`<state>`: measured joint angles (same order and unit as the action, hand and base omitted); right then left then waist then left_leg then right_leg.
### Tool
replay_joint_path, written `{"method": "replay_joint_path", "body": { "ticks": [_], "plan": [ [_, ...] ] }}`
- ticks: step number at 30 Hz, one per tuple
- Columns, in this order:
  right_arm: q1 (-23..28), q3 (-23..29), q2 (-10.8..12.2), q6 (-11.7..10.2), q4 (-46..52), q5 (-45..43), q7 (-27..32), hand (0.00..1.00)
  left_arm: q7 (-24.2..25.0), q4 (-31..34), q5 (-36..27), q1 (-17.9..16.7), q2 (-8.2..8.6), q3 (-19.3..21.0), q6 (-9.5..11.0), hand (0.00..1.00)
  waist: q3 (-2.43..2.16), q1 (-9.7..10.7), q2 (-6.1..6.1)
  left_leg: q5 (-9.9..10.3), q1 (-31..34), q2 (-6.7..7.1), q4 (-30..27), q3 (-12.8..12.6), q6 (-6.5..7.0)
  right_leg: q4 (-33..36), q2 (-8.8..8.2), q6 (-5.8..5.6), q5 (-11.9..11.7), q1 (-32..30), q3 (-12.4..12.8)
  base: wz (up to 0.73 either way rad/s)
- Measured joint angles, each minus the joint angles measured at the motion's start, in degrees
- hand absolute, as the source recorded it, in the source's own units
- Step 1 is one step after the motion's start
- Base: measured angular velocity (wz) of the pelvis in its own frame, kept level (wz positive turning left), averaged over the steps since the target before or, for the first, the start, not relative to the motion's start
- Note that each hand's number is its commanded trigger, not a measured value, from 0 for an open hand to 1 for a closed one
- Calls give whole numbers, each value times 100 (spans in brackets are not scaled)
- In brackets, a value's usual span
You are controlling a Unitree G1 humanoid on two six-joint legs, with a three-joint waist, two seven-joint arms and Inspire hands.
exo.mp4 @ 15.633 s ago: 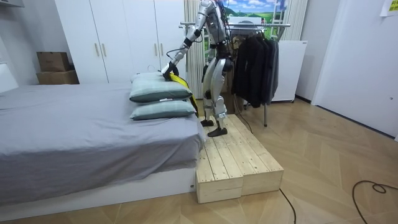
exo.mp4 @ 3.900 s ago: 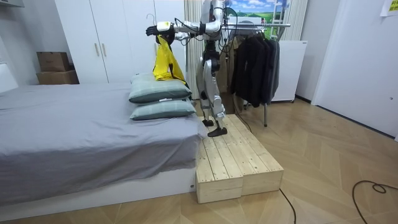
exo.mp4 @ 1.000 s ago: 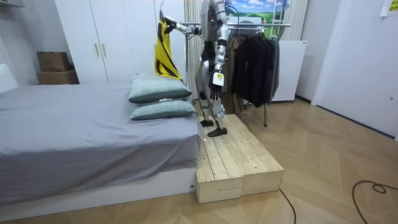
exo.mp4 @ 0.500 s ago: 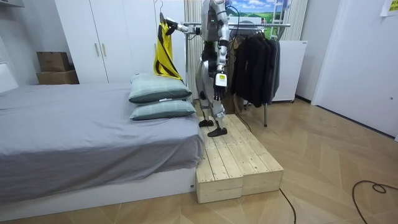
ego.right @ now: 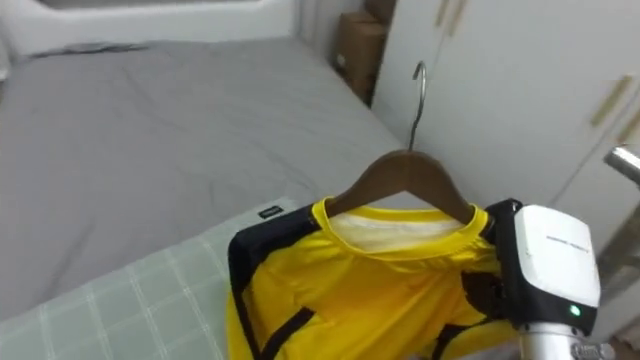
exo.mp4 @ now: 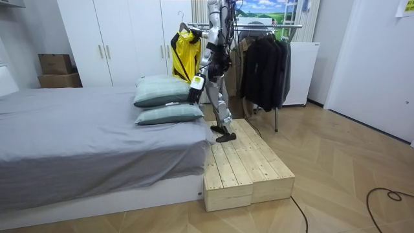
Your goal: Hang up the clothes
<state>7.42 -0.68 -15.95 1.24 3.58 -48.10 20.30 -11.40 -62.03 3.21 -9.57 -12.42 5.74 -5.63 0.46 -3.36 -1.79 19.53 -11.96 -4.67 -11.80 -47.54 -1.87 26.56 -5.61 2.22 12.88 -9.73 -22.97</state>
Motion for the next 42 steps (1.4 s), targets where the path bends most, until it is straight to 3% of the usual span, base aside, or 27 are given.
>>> {"method": "replay_joint_path", "body": {
  "ticks": [1,3,4,6,8,10,11,12,13,14,16,17,18,19,20,21,22,24,25,27,28,30,32,36,40,42],
  "plan": [
    [-12,-44,-4,-13,-89,56,-30,100,-64,-60,13,74,42,26,-95,0,42,75,28,-18,-29,-80,-145,-11,-28,-164,123,104,-121,54,112,-67],
    [-70,-51,-3,-15,-198,105,-184,100,-76,-92,21,11,69,20,-113,0,44,38,90,-76,-47,-177,-250,84,-62,-510,366,169,-309,162,310,-70],
    [-148,-46,3,-24,-251,146,-256,100,-74,-91,44,-97,46,30,-126,0,50,72,119,-75,-34,-242,-298,298,-63,-693,489,179,-391,250,328,-59],
    [-256,2,5,-28,-274,279,-358,100,-63,-91,113,-160,-22,18,-163,0,53,260,114,-74,49,-328,-400,380,-68,-818,548,215,-437,279,238,0],
    [-358,-5,1,-38,-315,345,-400,100,-72,-90,104,-160,-42,-28,-254,0,52,298,101,-75,67,-400,-633,342,-68,-790,585,240,-422,266,233,-9],
    [-472,-30,12,-63,-342,362,-454,100,-89,-90,119,-154,-41,-40,-368,0,49,285,82,-75,250,-574,-1445,450,-67,-689,556,355,-337,260,256,-39],
    [-520,-39,12,-65,-341,367,-474,100,-88,-95,136,-164,-45,-38,-404,0,52,281,77,-82,325,-634,-1716,514,-71,-636,546,354,-288,241,314,-59],
    [-586,-58,12,-64,-341,368,-493,100,-94,-107,140,-191,-48,-37,-492,0,53,277,71,-151,492,-782,-2285,674,-136,-546,535,379,-215,211,530,-72],
    [-589,-109,12,-42,-354,360,-497,100,-102,-110,143,-224,-59,-33,-588,0,46,235,2,-418,706,-856,-2825,930,-124,-475,528,409,-182,226,778,-75],
    [-596,-140,3,-43,-381,360,-502,100,-111,-111,145,-248,-56,-36,-607,0,64,201,-39,-523,832,-867,-3006,1102,-59,-466,525,423,-169,256,929,-85],
    [-650,-152,9,-8,-572,385,-534,100,-198,-109,143,-347,-4,-125,-744,0,66,135,-61,-293,1166,-722,-2923,1873,37,-474,570,457,-144,279,1329,-82],
    [-650,-161,14,14,-586,425,-542,100,-224,-111,143,-361,1,-198,-796,0,71,133,-67,-249,1273,-645,-2807,2058,22,-475,579,421,-143,266,1431,-90],
    [-651,-210,16,19,-607,470,-549,100,-285,-110,153,-416,38,-246,-864,0,74,95,-88,-198,1426,-445,-2351,2472,41,-476,607,390,-170,226,1734,-119],
    [-656,-277,24,9,-608,474,-545,100,-320,-109,156,-434,70,-251,-1012,0,71,49,-91,-207,1557,-229,-1839,2966,35,-495,723,387,-234,167,2226,-129],
    [-652,-300,30,9,-611,481,-544,100,-322,-109,156,-434,77,-239,-1062,0,71,29,-83,-227,1601,-142,-1602,3191,40,-527,831,389,-304,158,2537,-137],
    [-647,-330,29,10,-642,483,-525,100,-332,-109,156,-434,83,-225,-1097,0,71,-13,-53,-310,1636,34,-1155,3595,0,-600,1031,381,-432,148,3078,-132],
    [-653,-382,24,12,-662,487,-480,100,-348,-109,156,-434,91,-142,-1128,0,58,-42,-26,-455,1635,247,-795,3964,92,-618,1193,362,-541,72,3537,-128],
    [-649,-493,20,15,-664,464,-446,100,-389,-111,153,-434,124,-67,-1214,0,55,-28,22,-643,1654,451,-430,4323,126,-724,1427,307,-726,-5,4068,-117],
    [-655,-530,40,10,-664,396,-447,100,-435,-113,142,-434,156,-20,-1268,0,53,-6,48,-825,1664,452,-348,4345,161,-759,1564,248,-823,-83,4285,-111],
    [-651,-521,81,11,-664,398,-447,100,-503,-149,136,-420,204,-3,-1324,0,51,142,52,-965,1704,392,-377,4213,203,-908,1637,153,-994,-134,4381,-68],
    [-658,-457,112,15,-653,367,-433,100,-586,-144,139,-330,243,0,-1444,0,43,308,40,-963,1728,336,-378,4003,206,-1009,1577,118,-1059,-146,4280,-32],
    [-694,-386,114,128,-566,330,-414,100,-619,-137,138,-123,275,-18,-1508,0,42,360,30,-972,1709,246,-347,3648,217,-1106,1533,62,-1124,-173,4238,-31],
    [-716,-351,115,187,-467,329,-398,100,-685,26,137,-88,296,-52,-1504,0,47,389,17,-985,1649,243,-319,3501,231,-1144,1500,41,-1159,-158,4268,-34],
    [-751,-266,122,391,-295,248,-391,100,-750,669,137,-57,308,-149,-1419,0,42,459,-42,-984,1619,242,-273,3353,243,-1306,1612,10,-1262,-110,4668,-33],
    [-740,-259,150,566,-283,183,-412,100,-733,435,128,8,342,-394,-1188,0,39,482,-79,-959,1507,239,-168,3098,270,-1304,1696,-19,-1296,-115,4976,-44],
    [-685,-236,152,587,-281,145,-414,100,-662,257,103,-9,348,-410,-1147,0,39,477,-82,-954,1471,233,-100,2953,276,-1312,1737,-39,-1329,-145,4995,-37]
  ]
}}
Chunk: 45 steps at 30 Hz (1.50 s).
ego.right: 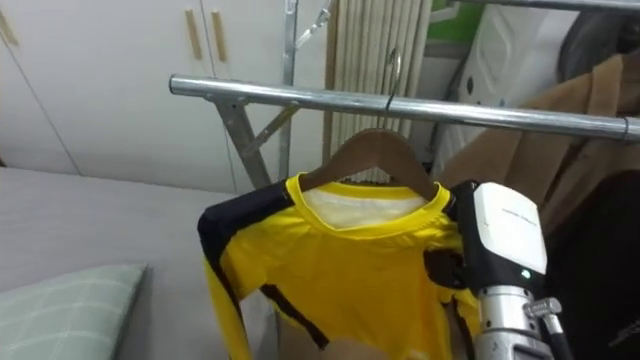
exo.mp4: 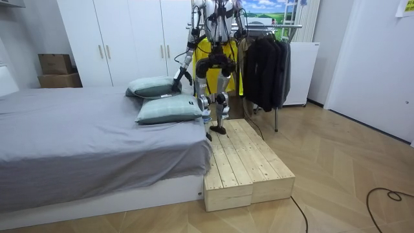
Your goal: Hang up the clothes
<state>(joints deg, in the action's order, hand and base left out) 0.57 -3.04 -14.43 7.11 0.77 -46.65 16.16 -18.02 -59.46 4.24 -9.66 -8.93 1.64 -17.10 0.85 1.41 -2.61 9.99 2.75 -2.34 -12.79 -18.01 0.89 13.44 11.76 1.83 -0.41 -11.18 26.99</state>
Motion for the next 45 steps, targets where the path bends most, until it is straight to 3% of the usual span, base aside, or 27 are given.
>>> {"method": "replay_joint_path", "body": {
  "ticks": [2,3,4,5,6,7,8,9,11,12,13,17,30,37,45],
  "plan": [
    [71,0,30,0,0,-12,-56,100,76,-241,0,-21,0,0,70,0,-24,-39,2,-2,-102,-49,119,-269,-5,-115,28,-60,-61,25,127,-58],
    [68,-10,48,-6,0,21,-115,100,122,-397,2,-22,0,-3,109,0,-27,-178,9,-2,-202,-145,178,-556,-3,-212,-6,-119,-142,1,-10,-121],
    [60,-11,59,-13,0,50,-142,100,143,-543,24,-27,0,4,135,0,-16,-423,33,80,-330,-264,192,-926,-62,-111,-273,-63,-91,-114,-838,-139],
    [65,-11,67,-22,-3,68,-142,100,155,-590,40,-56,3,16,133,0,-4,-512,48,143,-376,-317,141,-1081,-85,159,-498,-44,52,-219,-1510,-118],
    [85,-10,75,-39,-9,122,-133,100,191,-591,43,-204,-5,44,132,0,-17,-509,60,289,-504,-372,18,-1218,-136,763,-950,-82,442,-261,-2487,-62],
    [77,2,77,-52,-12,188,-89,100,228,-591,43,-304,-69,58,129,0,-42,-487,-10,388,-595,-372,-89,-1232,-209,1016,-1190,-322,732,-276,-2894,-32],
    [63,23,72,-69,-12,221,-61,100,239,-591,43,-319,-94,86,129,0,-30,-474,-43,414,-623,-370,-157,-1168,-246,1042,-1165,-300,788,-275,-2851,-3],
    [63,55,39,-82,-15,322,-2,100,242,-591,42,-335,-95,178,130,0,-32,-478,-37,390,-626,-358,-201,-987,-300,923,-1022,-302,848,-206,-2714,-13],
    [19,21,12,-267,-17,394,39,100,245,-592,101,-379,-94,356,132,0,-29,-549,-11,384,-597,-394,-156,-536,-333,617,-838,-36,692,-47,-2624,-29],
    [36,12,12,-381,-16,382,39,100,246,-591,110,-388,-93,501,131,0,-26,-550,-7,384,-543,-391,-143,-215,-334,478,-764,167,593,14,-2590,-30],
    [40,10,13,-417,-1,358,41,100,247,-591,108,-397,-93,537,130,0,-25,-543,0,378,-539,-381,-94,-79,-345,405,-725,240,561,30,-2556,-23],
    [20,10,13,-395,61,310,54,100,254,-560,109,-394,-93,547,126,0,-30,-491,-23,324,-549,-373,42,-49,-439,319,-674,280,536,-4,-2530,-5],
    [-42,-24,29,-385,81,212,48,100,-40,-453,109,-376,-93,489,125,0,-3,-473,-161,321,-485,-379,118,36,-438,32,-639,298,337,108,-2578,2],
    [13,-25,78,-419,81,204,48,100,-37,-493,109,-402,-73,381,126,0,30,-516,-93,319,-546,-389,159,34,-442,5,-623,307,316,162,-2581,0],
    [51,-31,94,-418,81,221,48,100,8,-496,109,-441,-56,378,126,0,-10,-518,-58,315,-575,-392,172,39,-449,4,-620,303,319,183,-2590,0]
  ]
}}
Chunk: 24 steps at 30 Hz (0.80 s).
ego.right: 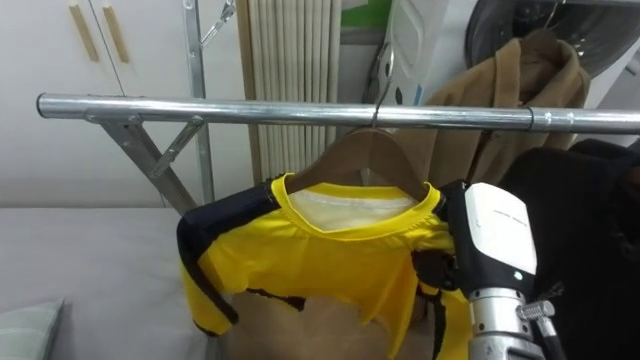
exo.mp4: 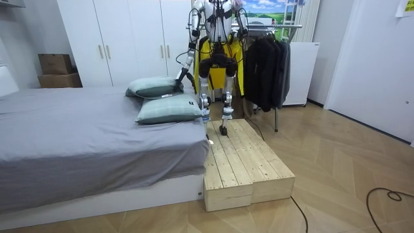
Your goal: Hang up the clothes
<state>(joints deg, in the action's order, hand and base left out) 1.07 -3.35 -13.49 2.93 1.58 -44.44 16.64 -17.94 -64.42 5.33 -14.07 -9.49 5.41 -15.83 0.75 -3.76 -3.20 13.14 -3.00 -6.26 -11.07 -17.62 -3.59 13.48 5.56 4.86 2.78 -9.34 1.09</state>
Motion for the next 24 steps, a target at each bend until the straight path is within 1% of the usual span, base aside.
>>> {"method": "replay_joint_path", "body": {
  "ticks": [2,7,9,14,18,22,24],
  "plan": [
    [15,0,1,7,0,3,0,100,0,0,0,-9,0,1,0,0,-2,0,-2,0,-47,0,25,0,-1,-9,1,-5,4,41,-2,0],
    [19,1,22,11,1,0,0,100,-6,2,0,-17,-2,13,-1,0,-30,3,-30,-1,-67,1,22,12,-1,-3,-6,-12,8,73,-44,0],
    [19,1,23,11,0,0,0,100,-15,2,0,-17,-2,13,-1,0,-34,3,-34,-1,-71,1,19,30,-1,-3,-12,-12,8,87,-68,5],
    [27,0,39,12,-1,-8,0,100,-19,2,0,-15,-2,8,0,0,-32,14,-26,-1,-91,0,12,75,-1,-23,-35,-13,12,136,-111,5],
    [93,3,39,21,-1,11,-1,100,6,2,0,-18,-1,2,-1,0,-21,18,7,-1,-148,-1,31,113,-1,-89,-36,-11,11,227,-125,5],
    [162,13,39,21,-4,133,-128,100,90,30,9,-75,-2,11,3,0,-31,21,35,0,-167,0,49,125,0,-91,-40,-21,25,250,-145,1],
    [161,30,39,19,-36,189,-181,100,116,30,124,-80,-2,19,3,0,-34,22,43,-1,-171,0,56,132,-1,-92,-41,-22,26,257,-161,2]
  ]
}}
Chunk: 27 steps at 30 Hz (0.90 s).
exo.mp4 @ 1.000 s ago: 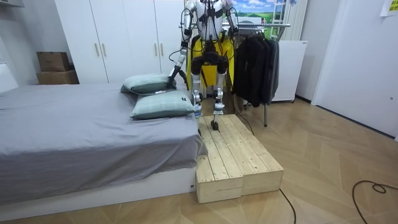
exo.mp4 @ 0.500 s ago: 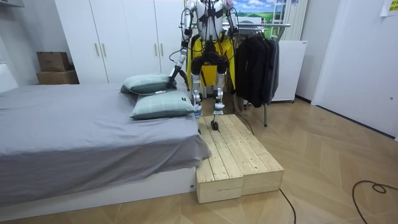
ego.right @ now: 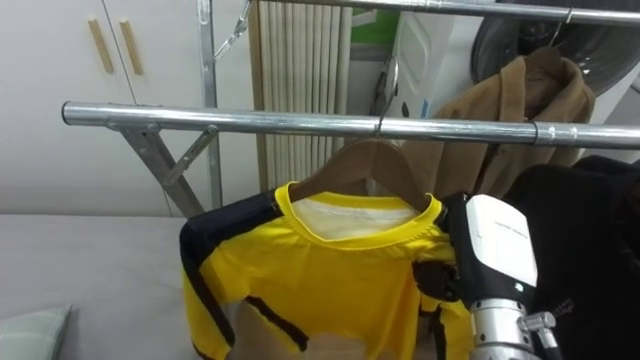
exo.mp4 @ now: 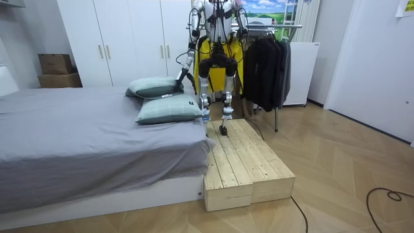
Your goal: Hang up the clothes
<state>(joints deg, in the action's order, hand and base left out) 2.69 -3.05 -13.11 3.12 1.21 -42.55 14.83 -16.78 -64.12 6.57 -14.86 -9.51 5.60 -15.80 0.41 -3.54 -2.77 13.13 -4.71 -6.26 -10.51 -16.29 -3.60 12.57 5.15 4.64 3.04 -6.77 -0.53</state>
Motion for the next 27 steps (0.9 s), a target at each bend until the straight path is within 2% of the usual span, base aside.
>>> {"method": "replay_joint_path", "body": {
  "ticks": [7,10,15,27],
  "plan": [
    [-19,-14,-7,-365,-747,570,-82,100,9,-1,198,2,-1,38,21,0,8,25,-9,0,-56,13,-10,127,-1,10,-33,-18,85,86,-98,9],
    [-17,-23,-6,-325,-1109,633,-221,100,9,-1,199,-2,-2,30,72,0,14,15,-20,-13,-55,15,-9,134,-9,14,-57,-49,105,85,-104,0],
    [-45,-19,-6,-378,-1192,690,-193,100,9,55,201,-8,-16,27,76,0,19,19,-24,-22,-34,8,-16,172,-22,3,-57,-47,104,78,-123,2],
    [-308,-43,2,-710,-1846,913,-50,100,-45,124,333,-18,-28,34,77,0,34,-59,-72,-35,0,6,-42,233,-32,5,-27,-10,82,80,-140,1]
  ]
}}
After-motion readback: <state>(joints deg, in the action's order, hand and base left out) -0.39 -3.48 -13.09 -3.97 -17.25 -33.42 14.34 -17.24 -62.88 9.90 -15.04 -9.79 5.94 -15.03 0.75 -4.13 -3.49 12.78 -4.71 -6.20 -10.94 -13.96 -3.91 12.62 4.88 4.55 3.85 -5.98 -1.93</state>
